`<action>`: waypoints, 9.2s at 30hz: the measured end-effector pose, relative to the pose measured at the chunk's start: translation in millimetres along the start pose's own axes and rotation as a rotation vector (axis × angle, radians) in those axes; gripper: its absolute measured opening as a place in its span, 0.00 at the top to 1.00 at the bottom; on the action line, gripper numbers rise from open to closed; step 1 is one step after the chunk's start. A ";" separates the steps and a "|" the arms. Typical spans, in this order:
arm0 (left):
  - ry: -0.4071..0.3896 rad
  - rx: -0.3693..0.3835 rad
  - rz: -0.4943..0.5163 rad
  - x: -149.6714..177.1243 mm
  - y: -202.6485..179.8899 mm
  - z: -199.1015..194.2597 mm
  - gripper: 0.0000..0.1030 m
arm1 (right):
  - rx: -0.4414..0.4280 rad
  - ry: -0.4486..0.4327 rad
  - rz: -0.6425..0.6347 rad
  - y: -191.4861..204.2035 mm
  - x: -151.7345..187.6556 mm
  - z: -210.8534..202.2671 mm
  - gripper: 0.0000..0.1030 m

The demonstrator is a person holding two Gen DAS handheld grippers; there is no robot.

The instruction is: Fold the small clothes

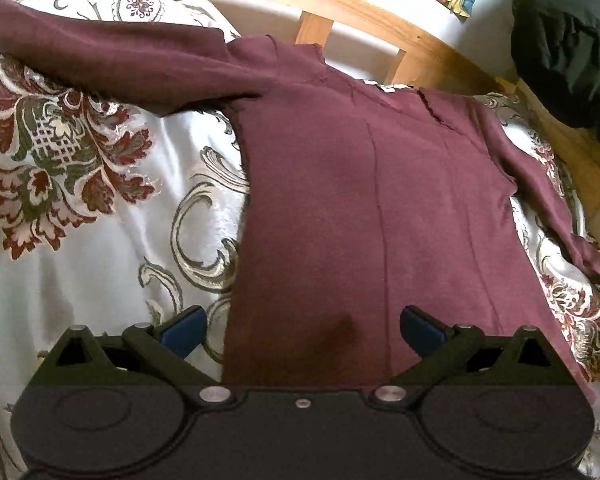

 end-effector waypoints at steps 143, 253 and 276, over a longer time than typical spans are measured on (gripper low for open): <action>-0.071 -0.398 0.569 -201.2 175.3 -82.9 0.02 | -1.130 0.094 -1.005 232.1 200.1 -244.8 0.00; -0.471 -0.138 0.403 -124.0 31.1 82.4 0.66 | -1.104 0.489 -0.369 266.7 57.1 -192.4 0.97; -0.171 -0.135 0.423 -132.0 54.1 90.0 0.25 | -0.673 0.832 -0.463 166.5 162.9 -107.7 0.36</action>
Point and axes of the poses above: each gripper's, at about its wrist camera, not at the fingertips, and z roughly the way its jaws point, y to its left, x to its underside, the point moved 4 cm from there along z, roughly the way its jaws point, and after that the axes turned 9 degrees about -y, right-handed, at the moved point
